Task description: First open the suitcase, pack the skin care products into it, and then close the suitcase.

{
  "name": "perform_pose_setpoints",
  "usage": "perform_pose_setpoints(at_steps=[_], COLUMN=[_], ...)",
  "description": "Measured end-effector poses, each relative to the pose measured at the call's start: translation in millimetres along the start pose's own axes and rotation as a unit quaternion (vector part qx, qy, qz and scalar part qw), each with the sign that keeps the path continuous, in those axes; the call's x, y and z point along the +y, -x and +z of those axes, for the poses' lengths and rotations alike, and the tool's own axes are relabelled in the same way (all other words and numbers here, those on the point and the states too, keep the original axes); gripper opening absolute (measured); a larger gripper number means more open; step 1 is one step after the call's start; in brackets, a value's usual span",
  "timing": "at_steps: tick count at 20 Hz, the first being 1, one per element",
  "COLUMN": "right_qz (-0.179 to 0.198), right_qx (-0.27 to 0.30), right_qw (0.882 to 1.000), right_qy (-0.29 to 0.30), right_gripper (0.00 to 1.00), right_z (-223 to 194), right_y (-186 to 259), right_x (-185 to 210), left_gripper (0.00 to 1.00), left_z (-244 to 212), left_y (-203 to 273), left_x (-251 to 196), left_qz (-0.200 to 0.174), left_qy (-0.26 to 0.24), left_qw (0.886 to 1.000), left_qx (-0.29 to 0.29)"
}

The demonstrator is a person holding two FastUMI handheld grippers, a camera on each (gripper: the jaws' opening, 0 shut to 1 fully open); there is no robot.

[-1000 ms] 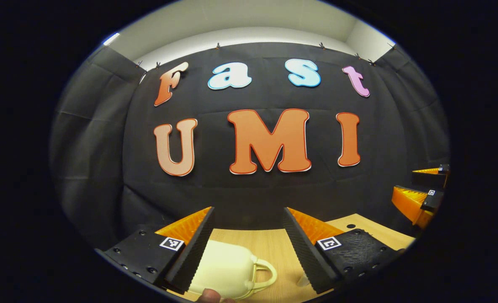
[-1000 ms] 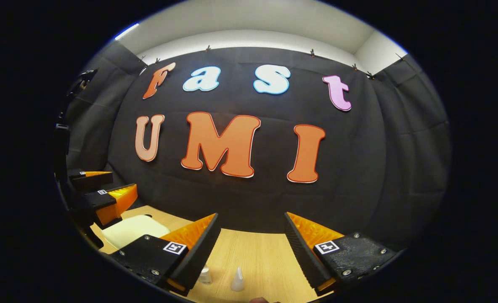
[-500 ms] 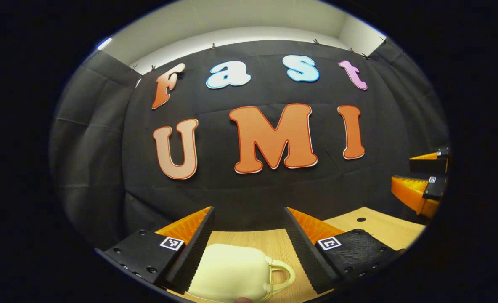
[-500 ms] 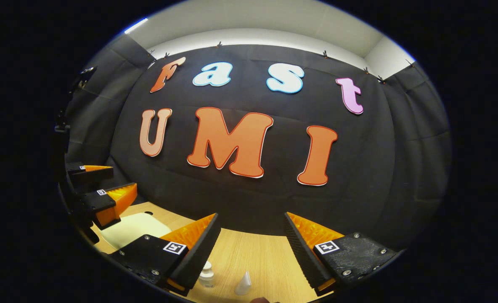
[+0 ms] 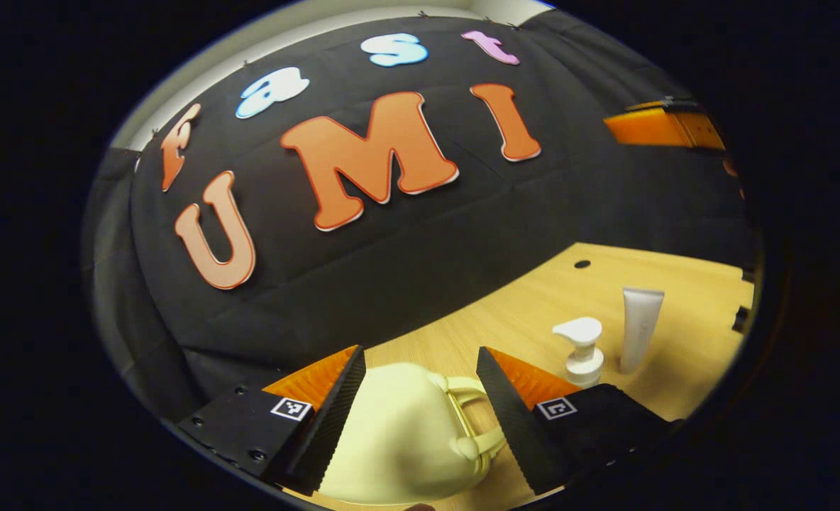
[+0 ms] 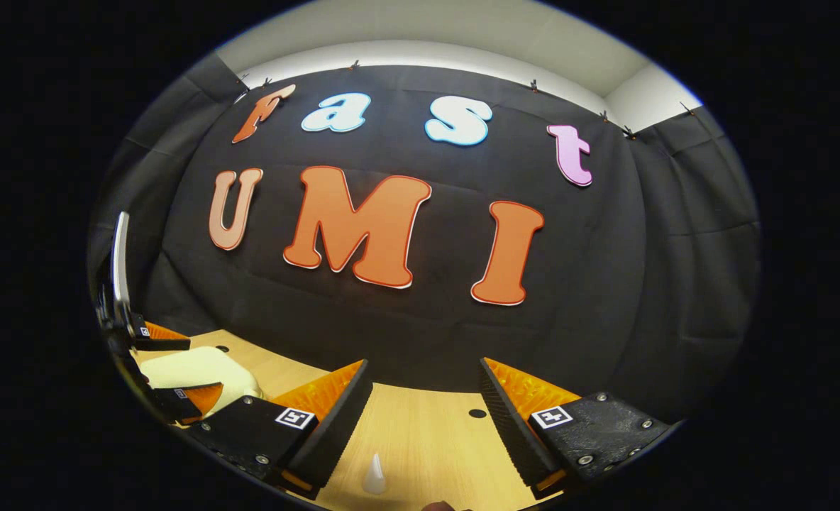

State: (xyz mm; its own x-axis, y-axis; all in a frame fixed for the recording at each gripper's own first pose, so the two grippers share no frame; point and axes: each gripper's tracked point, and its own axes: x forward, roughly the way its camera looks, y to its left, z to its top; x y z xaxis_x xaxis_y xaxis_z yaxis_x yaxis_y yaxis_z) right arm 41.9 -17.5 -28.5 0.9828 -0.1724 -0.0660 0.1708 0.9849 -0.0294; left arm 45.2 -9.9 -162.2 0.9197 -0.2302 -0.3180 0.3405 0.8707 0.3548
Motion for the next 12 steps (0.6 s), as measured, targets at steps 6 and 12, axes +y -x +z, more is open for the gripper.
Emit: perform_pose_setpoints(at_steps=[6, 12], right_qz=[-0.031, -0.053], right_qx=[0.017, 0.041], right_qw=[0.999, 0.998], right_qy=[0.004, -0.001], right_gripper=[0.95, 0.95], right_z=[-17.5, -40.3], right_y=[-4.8, -7.6], right_x=[-26.0, -39.8], left_gripper=[0.98, 0.98], left_z=[-53.6, -95.1], left_y=[-13.4, -20.1], left_x=[-32.9, -64.5], left_qz=[-0.041, -0.083], left_qy=[-0.088, -0.166], left_qw=[0.993, 0.978], left_qx=[0.061, 0.09])
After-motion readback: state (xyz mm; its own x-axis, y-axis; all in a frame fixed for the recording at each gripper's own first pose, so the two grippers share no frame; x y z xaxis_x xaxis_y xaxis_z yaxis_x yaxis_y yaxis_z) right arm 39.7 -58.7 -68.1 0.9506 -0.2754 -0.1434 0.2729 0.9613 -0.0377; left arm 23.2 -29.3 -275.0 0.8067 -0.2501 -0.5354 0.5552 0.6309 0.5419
